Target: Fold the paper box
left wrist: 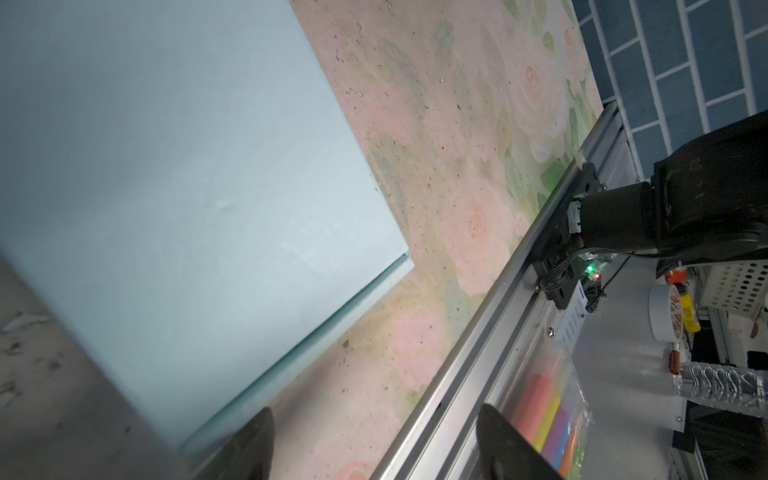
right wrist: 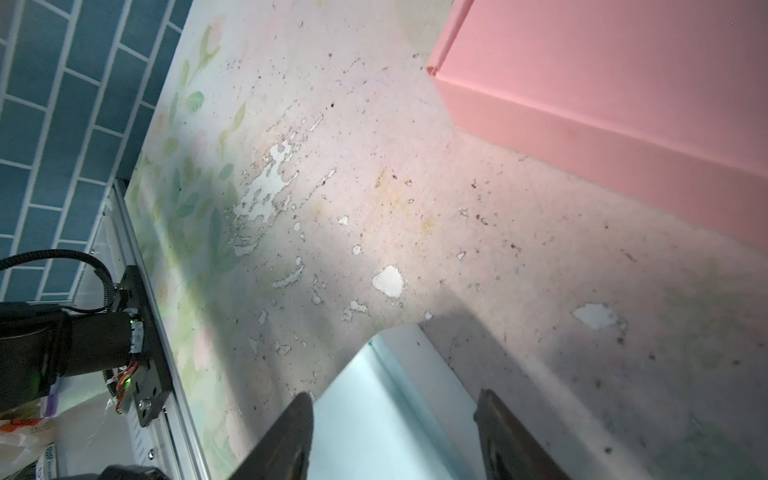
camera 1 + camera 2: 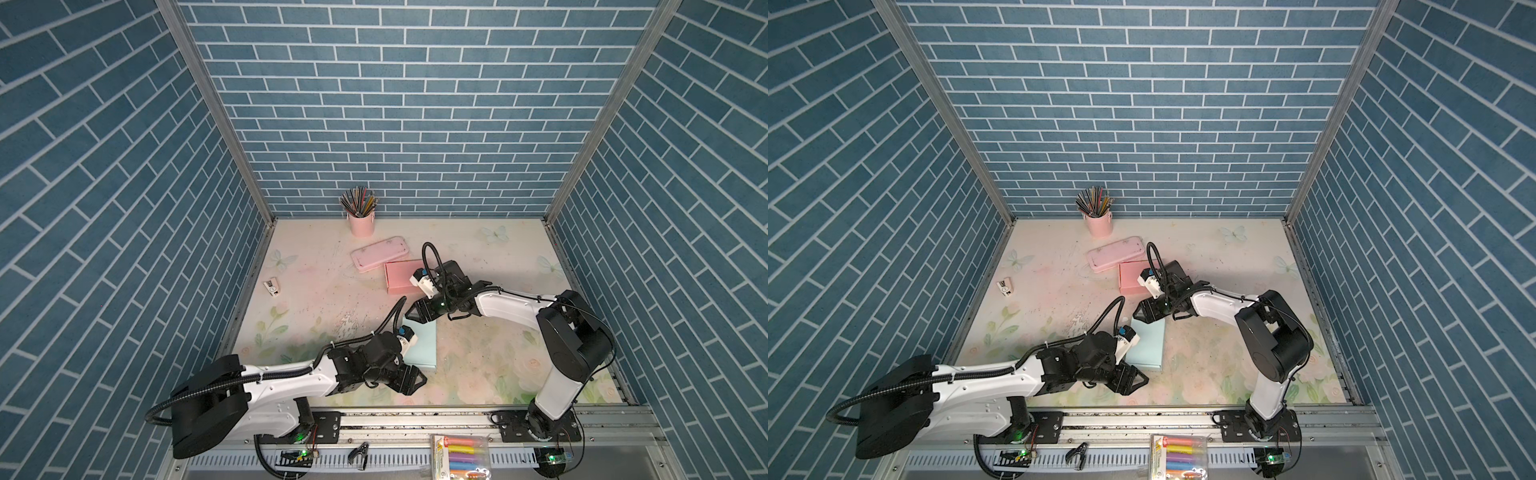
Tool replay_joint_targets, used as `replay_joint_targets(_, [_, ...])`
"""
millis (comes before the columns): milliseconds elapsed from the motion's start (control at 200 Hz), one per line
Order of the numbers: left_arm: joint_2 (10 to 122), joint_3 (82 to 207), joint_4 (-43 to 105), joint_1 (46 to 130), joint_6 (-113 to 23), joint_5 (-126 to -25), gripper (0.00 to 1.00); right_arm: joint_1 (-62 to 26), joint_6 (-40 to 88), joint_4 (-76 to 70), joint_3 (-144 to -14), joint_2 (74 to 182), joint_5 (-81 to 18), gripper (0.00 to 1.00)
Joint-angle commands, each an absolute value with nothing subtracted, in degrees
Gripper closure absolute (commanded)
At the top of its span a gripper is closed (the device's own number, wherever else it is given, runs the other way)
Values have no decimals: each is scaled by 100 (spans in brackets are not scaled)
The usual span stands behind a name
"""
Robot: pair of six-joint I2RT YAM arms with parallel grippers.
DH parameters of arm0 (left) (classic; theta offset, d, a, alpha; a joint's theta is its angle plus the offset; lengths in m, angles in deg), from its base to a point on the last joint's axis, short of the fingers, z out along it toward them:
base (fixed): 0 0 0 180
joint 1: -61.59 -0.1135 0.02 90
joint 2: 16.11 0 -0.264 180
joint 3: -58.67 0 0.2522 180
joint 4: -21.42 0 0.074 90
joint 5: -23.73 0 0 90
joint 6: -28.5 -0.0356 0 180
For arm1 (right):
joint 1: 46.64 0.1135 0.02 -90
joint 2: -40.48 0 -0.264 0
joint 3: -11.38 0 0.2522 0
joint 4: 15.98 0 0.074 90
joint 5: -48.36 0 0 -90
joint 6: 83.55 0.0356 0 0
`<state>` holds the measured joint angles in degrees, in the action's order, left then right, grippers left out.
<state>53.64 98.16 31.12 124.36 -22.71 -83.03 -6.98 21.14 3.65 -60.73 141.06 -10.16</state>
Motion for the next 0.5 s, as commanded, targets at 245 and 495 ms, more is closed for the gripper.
replay_joint_targets(245, [5776, 9722, 2391, 12115, -2134, -8211, 23, -737, 2077, 422, -5849, 14229, -770, 36])
replay_joint_targets(495, [5679, 9675, 2367, 11525, -2255, -8431, 23, -799, 2208, 370, -5439, 13938, -781, 36])
